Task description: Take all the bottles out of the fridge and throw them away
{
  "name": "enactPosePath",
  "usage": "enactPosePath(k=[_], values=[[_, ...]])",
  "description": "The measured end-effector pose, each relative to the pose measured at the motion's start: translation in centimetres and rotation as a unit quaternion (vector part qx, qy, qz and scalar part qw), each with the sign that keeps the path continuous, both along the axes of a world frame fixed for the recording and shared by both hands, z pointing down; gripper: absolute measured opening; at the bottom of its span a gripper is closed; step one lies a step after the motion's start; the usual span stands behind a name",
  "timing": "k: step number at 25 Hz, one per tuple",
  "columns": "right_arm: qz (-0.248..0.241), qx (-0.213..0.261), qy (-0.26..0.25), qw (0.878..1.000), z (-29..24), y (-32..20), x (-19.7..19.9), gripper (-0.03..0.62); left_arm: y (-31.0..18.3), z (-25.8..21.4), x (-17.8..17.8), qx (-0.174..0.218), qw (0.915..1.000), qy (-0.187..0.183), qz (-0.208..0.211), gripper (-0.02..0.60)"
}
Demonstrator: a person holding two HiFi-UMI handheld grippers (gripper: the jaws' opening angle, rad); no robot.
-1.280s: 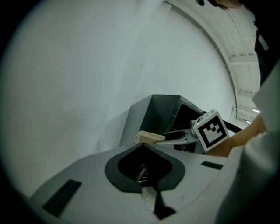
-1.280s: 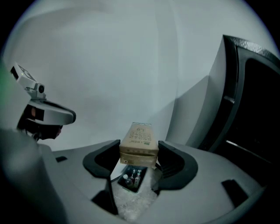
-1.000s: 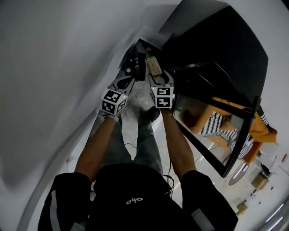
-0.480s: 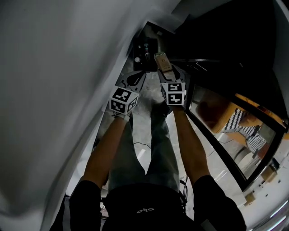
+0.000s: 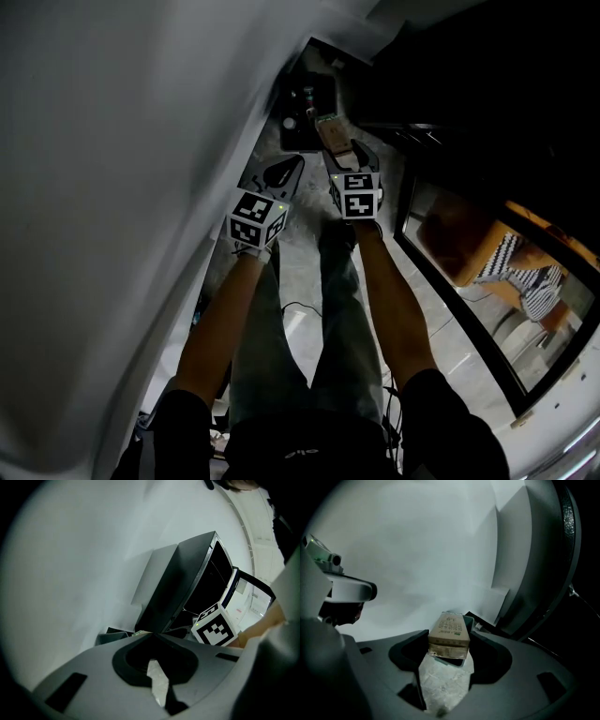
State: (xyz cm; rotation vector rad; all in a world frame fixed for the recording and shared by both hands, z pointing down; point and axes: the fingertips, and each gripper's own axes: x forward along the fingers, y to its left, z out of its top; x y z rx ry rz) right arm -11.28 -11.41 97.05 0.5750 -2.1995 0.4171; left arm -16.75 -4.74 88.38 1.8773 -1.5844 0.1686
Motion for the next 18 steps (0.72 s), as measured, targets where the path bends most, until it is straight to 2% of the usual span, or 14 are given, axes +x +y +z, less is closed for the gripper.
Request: enactPosePath(k=[8,11,18], values=[[0.02,0.011,-0.037,0.999,-1.9,-1.5,-1.0,0.281,-0.1,-1.1,0.2,0.003,1.0,-0.01,0.001,0.006],[0.034,-0.018,-0.029,0.999,-0.8,-1.7,-0.9,0.307,-0.2,-1.2,0.1,-0.002,0.9999,-0.011,0.001,0.006],[0.024,-0.031,-0.018,0.999,0.7,0.6,0.8,0.307,1.1,-0.2,0.5,-0.013,0.9999,-0.007,0.004,0.006]])
